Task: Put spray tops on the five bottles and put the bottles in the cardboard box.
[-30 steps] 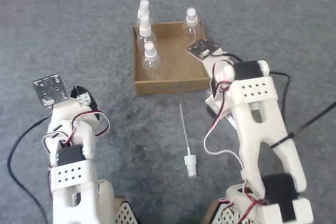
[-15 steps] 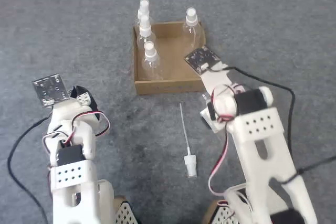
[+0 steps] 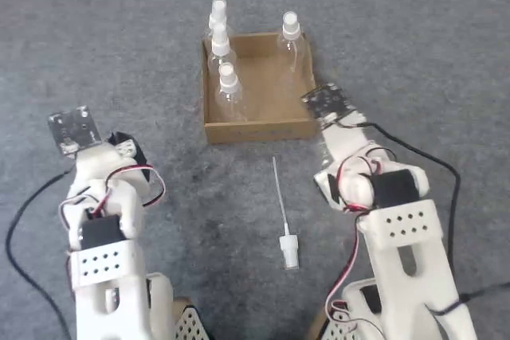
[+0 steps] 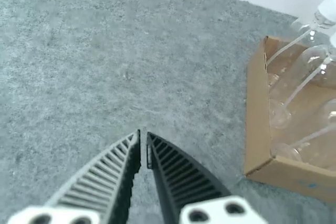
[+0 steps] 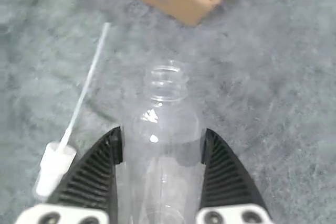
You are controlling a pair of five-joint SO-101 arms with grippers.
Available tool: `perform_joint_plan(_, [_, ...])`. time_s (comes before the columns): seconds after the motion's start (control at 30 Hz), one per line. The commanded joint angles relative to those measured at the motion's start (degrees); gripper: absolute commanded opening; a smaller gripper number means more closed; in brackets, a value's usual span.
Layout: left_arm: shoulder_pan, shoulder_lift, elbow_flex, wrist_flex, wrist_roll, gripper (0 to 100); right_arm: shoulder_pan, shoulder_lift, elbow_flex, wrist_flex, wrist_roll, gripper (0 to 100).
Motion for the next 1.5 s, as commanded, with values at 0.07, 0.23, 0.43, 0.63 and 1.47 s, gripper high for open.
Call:
perform_joint_plan(0.07, [7.82, -0.79, -11.56, 15.21, -7.56, 1, 4.26, -2.86, 0.53, -4.09, -2.37, 0.6])
perform_joint_plan(0.23, [12.57, -0.79, -16.04, 19.96, -16.26, 1, 7.87, -3.12, 0.62, -4.35, -4.04, 0.6])
perform_joint_plan(0.43, [17.32, -0.26, -20.44, 25.23, -28.31, 2, 14.02, -3.12, 0.62, -6.55, -7.47, 0.6])
perform_joint_plan(0.63, [21.98, -0.09, -20.44, 26.90, -31.47, 7, 18.15, -3.12, 0.62, -8.13, -9.58, 0.6])
perform_joint_plan(1.47, [46.68, 41.41, -32.84, 24.88, 1.05, 14, 20.70, -2.68, 0.62, -8.66, -10.46, 0.6])
